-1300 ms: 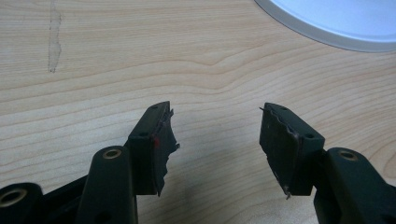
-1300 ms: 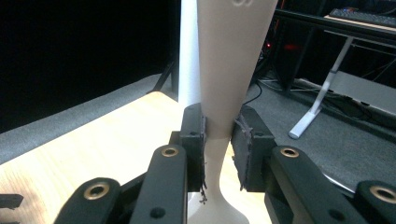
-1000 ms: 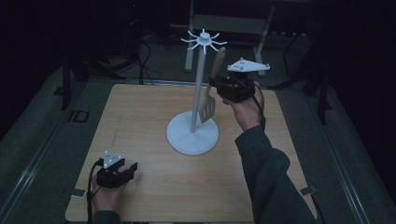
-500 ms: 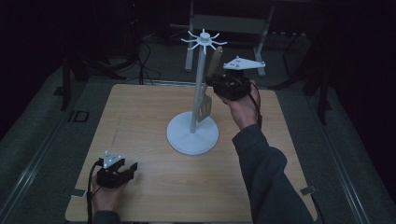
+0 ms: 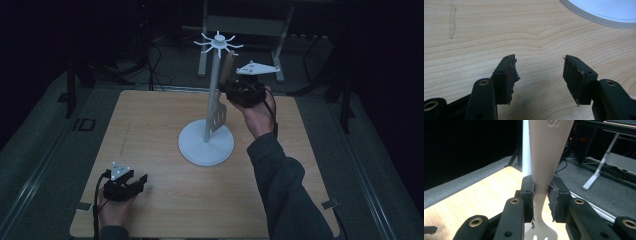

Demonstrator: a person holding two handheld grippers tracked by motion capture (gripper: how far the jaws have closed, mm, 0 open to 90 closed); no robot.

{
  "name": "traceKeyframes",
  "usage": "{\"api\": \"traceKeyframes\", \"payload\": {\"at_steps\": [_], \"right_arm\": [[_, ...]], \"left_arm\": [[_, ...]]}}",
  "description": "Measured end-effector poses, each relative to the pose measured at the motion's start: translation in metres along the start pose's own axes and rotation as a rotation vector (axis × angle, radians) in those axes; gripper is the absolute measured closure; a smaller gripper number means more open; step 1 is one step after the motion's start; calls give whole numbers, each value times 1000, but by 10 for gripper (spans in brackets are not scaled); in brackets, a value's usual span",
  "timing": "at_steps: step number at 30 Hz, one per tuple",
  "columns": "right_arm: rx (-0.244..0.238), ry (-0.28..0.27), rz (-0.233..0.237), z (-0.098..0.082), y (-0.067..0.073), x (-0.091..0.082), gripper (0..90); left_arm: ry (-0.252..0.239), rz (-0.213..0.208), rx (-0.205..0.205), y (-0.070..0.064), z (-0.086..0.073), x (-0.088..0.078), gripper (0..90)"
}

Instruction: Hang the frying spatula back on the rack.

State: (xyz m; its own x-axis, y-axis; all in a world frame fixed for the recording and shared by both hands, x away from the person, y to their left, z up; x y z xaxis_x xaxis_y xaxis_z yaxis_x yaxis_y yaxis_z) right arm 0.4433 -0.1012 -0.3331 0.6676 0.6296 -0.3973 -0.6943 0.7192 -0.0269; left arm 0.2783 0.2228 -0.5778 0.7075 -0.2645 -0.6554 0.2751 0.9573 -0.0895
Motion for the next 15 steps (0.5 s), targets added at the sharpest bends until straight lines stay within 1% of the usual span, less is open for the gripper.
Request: {"api": "traceKeyframes", "payload": {"at_steps": [6,7,11,13,15], "right_arm": [[-6,-9,-5,-3,-1,-2,738],[3,-10,-2,-5,-2,-3,695],[6,-1,-12,-12,-5,-2,607],[0,4,-9,-15,-5,-1,564],[-6,2,-15,-18,-5,-2,529]], "left_arm": [[2,-2,1,0,0,0,441],[1,-1,0,0,0,0,441],[-1,0,-2,0,0,0,441],[0,0,-1,0,0,1,441],[2,0,-2,0,0,0,441]]}}
Point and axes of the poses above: each handheld gripper's, and its own axes: x roughly forward along the jaws, z roughly out of its top, y roughly to its left, the point moved 4 cm from there along x, roughly forward along the jaws, and after that the axes turned 1 degree about y, right-handed, at the moved point
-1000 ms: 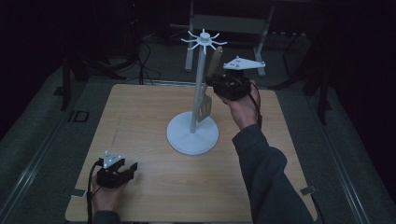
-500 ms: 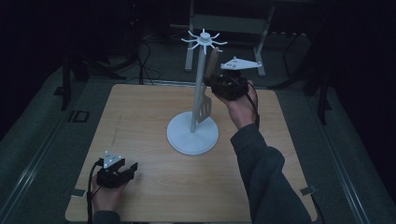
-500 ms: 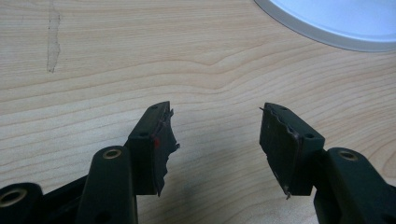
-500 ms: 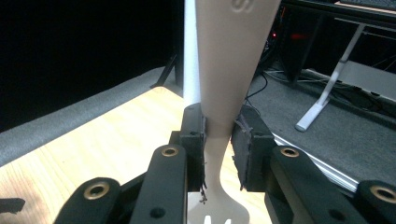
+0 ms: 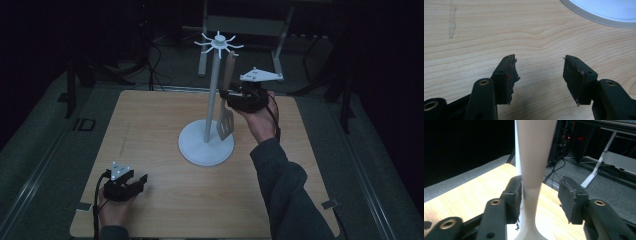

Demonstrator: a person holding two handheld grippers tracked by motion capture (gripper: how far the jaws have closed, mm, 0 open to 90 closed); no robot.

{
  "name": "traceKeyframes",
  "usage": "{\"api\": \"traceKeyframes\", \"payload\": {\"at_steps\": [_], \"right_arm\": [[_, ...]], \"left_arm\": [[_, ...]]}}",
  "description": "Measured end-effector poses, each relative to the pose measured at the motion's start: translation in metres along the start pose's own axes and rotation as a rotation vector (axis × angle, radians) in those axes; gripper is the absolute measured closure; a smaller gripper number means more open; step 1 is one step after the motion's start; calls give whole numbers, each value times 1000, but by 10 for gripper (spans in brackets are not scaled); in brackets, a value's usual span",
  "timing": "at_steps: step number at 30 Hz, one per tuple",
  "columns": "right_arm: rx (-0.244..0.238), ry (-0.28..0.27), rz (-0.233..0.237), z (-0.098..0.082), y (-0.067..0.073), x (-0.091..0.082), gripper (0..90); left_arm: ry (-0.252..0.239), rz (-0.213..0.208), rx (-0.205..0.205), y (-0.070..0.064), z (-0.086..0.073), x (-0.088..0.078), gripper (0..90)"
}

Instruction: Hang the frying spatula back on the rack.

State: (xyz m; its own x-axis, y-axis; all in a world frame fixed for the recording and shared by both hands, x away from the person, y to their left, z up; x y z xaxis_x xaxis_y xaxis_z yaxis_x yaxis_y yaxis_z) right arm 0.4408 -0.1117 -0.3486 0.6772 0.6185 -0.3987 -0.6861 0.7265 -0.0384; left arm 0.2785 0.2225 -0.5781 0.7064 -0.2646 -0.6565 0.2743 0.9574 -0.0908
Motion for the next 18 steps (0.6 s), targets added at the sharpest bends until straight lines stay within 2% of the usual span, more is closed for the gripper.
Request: {"api": "traceKeyframes", "payload": {"at_steps": [7,18], "right_arm": [[0,-6,-23,-7,-1,-5,443],[16,-8,-19,-14,0,-15,383]], "left_arm": [[0,0,1,0,0,0,440],[-1,-1,0,0,0,0,438]]}}
Point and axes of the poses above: each handheld gripper's, and its own axes: x roughly forward along the jaws, z roughly out of its top, y roughly to its left, the point moved 4 cm from there along x, roughly forward along the jaws, and after that the axes turned 1 degree about y, right-handed, at the moved point
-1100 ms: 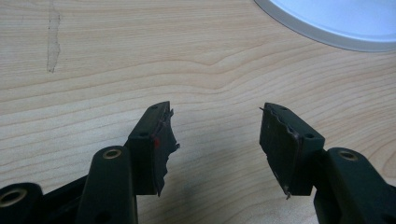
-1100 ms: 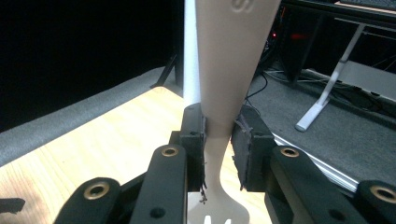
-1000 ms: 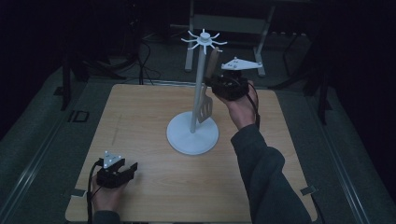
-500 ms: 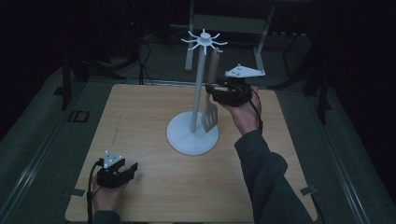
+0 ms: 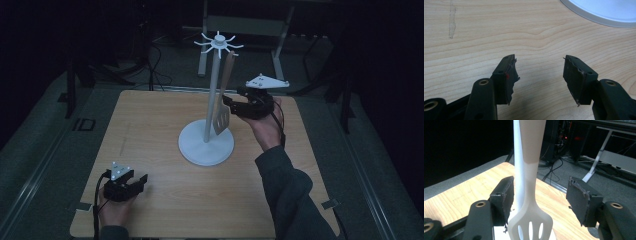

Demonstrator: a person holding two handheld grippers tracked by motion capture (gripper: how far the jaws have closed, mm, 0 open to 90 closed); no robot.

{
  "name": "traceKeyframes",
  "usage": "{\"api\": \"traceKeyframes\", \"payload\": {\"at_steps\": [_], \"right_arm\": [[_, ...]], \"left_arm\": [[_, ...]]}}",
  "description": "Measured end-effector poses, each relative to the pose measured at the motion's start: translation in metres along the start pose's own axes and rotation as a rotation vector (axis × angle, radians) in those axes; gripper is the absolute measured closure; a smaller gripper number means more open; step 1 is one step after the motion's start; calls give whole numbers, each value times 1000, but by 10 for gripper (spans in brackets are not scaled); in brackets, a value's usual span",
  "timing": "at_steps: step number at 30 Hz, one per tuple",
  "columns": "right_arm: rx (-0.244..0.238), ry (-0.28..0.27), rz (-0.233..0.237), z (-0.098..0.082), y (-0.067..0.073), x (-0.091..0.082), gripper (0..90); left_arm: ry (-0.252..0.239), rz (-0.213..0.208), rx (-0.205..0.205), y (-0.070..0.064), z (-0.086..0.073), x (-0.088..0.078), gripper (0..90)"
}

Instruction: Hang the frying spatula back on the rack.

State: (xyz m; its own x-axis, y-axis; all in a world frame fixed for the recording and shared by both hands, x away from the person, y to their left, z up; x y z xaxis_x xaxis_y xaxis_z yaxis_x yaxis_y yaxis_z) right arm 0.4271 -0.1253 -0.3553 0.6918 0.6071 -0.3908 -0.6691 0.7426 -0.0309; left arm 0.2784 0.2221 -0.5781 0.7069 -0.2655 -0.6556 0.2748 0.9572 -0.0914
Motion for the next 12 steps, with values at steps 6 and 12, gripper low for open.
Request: {"api": "traceKeyframes", "payload": {"at_steps": [6,12], "right_arm": [[3,17,-6,-10,-2,-5,374],[8,26,-5,-23,-3,-13,374]], "left_arm": [[-2,0,-3,0,0,1,438],[-1,1,-3,0,0,1,437]]}}
Point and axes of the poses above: each handheld gripper's, and its own axes: x roughly forward along the jaws, z roughly out of its top, y roughly to its left, the point moved 4 cm from there along x, roughly forward along the jaws, and after that the axes turned 1 degree about y, right-handed, at the moved point
